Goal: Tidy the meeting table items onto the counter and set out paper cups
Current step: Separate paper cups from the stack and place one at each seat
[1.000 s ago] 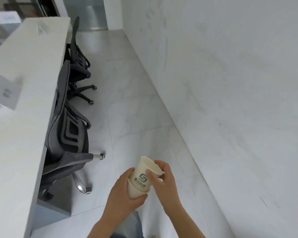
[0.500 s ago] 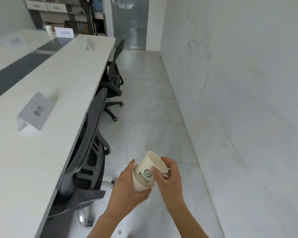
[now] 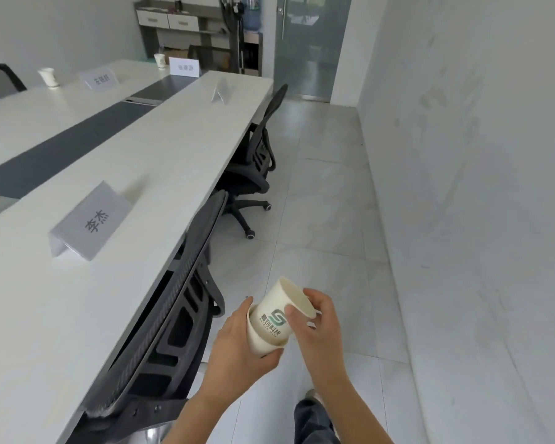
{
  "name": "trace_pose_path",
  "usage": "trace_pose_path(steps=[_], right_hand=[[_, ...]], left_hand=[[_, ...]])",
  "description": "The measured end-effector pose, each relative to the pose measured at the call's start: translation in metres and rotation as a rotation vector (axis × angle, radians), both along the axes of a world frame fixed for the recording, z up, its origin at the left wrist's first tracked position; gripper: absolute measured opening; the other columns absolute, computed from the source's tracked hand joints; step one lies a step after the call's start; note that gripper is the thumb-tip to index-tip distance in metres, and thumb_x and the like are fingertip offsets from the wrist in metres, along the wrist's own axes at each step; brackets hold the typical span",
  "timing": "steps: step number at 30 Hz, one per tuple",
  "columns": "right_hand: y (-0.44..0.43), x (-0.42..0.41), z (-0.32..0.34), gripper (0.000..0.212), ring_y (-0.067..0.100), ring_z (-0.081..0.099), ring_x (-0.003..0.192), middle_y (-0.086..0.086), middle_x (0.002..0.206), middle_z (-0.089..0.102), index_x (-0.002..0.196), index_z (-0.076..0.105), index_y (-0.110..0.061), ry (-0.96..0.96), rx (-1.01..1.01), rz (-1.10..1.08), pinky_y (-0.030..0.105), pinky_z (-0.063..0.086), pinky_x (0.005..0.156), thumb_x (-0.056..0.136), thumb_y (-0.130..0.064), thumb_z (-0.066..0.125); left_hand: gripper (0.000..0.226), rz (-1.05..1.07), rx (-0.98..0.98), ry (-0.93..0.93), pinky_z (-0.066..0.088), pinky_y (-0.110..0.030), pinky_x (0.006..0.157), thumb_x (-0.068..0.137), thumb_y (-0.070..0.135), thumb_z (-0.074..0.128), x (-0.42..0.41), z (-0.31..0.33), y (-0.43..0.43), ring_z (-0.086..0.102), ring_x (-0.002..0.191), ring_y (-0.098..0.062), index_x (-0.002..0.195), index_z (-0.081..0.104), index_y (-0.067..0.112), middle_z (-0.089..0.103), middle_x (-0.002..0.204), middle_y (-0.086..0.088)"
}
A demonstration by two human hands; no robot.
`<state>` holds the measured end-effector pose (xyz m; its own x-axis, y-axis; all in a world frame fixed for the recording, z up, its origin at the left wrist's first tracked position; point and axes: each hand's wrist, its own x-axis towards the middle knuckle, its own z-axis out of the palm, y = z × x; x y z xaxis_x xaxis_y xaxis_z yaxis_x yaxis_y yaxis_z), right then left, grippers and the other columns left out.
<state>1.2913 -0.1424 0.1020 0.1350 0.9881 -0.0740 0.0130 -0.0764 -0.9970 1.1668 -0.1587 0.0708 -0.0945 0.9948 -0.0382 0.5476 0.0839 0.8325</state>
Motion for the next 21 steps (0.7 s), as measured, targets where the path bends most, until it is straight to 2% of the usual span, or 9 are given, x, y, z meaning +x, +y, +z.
trace_pose_path(steps=[2, 5, 9, 12, 14, 16, 18, 21], right_hand=[[0.031, 0.009, 0.0, 0.03, 0.005, 0.056, 0.089, 0.0, 0.105, 0.055, 0.091, 0.049, -0.029, 0.004, 0.014, 0.051, 0.004, 0.046, 0.055, 0.08, -0.005, 0.065], [0.078, 0.032, 0.006, 0.029, 0.005, 0.057, 0.09, 0.005, 0.109, 0.055, 0.101, 0.051, -0.019, 0.018, 0.038, 0.076, 0.004, 0.045, 0.054, 0.08, -0.005, 0.064], [0.136, 0.066, 0.02, 0.027, -0.012, 0.06, 0.073, -0.001, 0.1, 0.057, 0.091, 0.051, -0.027, 0.073, 0.086, 0.1, 0.004, 0.045, 0.054, 0.082, -0.004, 0.063], [0.166, 0.083, 0.02, 0.022, -0.016, 0.059, 0.07, 0.0, 0.102, 0.057, 0.093, 0.052, -0.026, 0.116, 0.086, 0.089, 0.002, 0.044, 0.053, 0.076, -0.019, 0.064], [0.183, 0.088, 0.012, 0.033, -0.016, 0.059, 0.07, 0.006, 0.108, 0.057, 0.101, 0.051, -0.019, 0.13, 0.076, 0.04, 0.002, 0.044, 0.054, 0.069, -0.026, 0.059], [0.199, 0.087, 0.005, 0.029, -0.017, 0.059, 0.07, 0.01, 0.11, 0.055, 0.102, 0.05, -0.019, 0.135, 0.046, -0.011, 0.002, 0.045, 0.054, 0.076, -0.023, 0.062], [0.216, 0.082, 0.0, 0.025, -0.018, 0.058, 0.07, 0.01, 0.112, 0.053, 0.102, 0.047, -0.019, 0.15, 0.034, -0.043, 0.001, 0.044, 0.055, 0.081, -0.018, 0.061], [0.243, 0.068, -0.004, 0.037, -0.012, 0.059, 0.08, 0.009, 0.116, 0.048, 0.107, 0.045, -0.017, 0.142, 0.052, -0.04, -0.001, 0.044, 0.057, 0.074, -0.024, 0.058]], left_hand=[[0.091, 0.064, -0.012, -0.022, 0.05, -0.032, 0.088, 0.059, 0.035, 0.078, 0.01, -0.002, 0.027, 0.055, 0.105, -0.014, 0.136, 0.032, 0.019, 0.055, 0.117, 0.004], [0.091, 0.158, 0.007, -0.021, 0.048, -0.029, 0.088, 0.062, 0.027, 0.08, 0.03, -0.003, 0.063, 0.054, 0.109, -0.015, 0.138, 0.03, 0.017, 0.055, 0.122, 0.001], [0.09, 0.284, -0.042, -0.034, 0.046, -0.033, 0.093, 0.064, 0.025, 0.079, 0.055, -0.005, 0.102, 0.051, 0.117, -0.021, 0.139, 0.028, 0.016, 0.052, 0.128, -0.003], [0.09, 0.394, -0.061, -0.081, 0.044, -0.034, 0.097, 0.064, 0.024, 0.079, 0.07, -0.004, 0.125, 0.049, 0.12, -0.023, 0.138, 0.029, 0.018, 0.05, 0.132, -0.005], [0.09, 0.428, -0.073, -0.118, 0.046, -0.039, 0.096, 0.063, 0.024, 0.08, 0.073, -0.003, 0.136, 0.05, 0.117, -0.024, 0.138, 0.03, 0.02, 0.05, 0.129, -0.005], [0.088, 0.468, -0.065, -0.16, 0.052, -0.046, 0.088, 0.064, 0.026, 0.079, 0.069, 0.002, 0.144, 0.054, 0.109, -0.026, 0.136, 0.03, 0.024, 0.053, 0.12, -0.003], [0.084, 0.529, -0.009, -0.201, 0.051, -0.038, 0.086, 0.067, 0.022, 0.077, 0.062, 0.014, 0.153, 0.055, 0.102, -0.022, 0.136, 0.03, 0.025, 0.054, 0.109, 0.003], [0.08, 0.624, 0.115, -0.225, 0.04, -0.014, 0.072, 0.07, 0.016, 0.076, 0.047, 0.042, 0.171, 0.051, 0.095, -0.015, 0.136, 0.031, 0.023, 0.052, 0.099, 0.012]])
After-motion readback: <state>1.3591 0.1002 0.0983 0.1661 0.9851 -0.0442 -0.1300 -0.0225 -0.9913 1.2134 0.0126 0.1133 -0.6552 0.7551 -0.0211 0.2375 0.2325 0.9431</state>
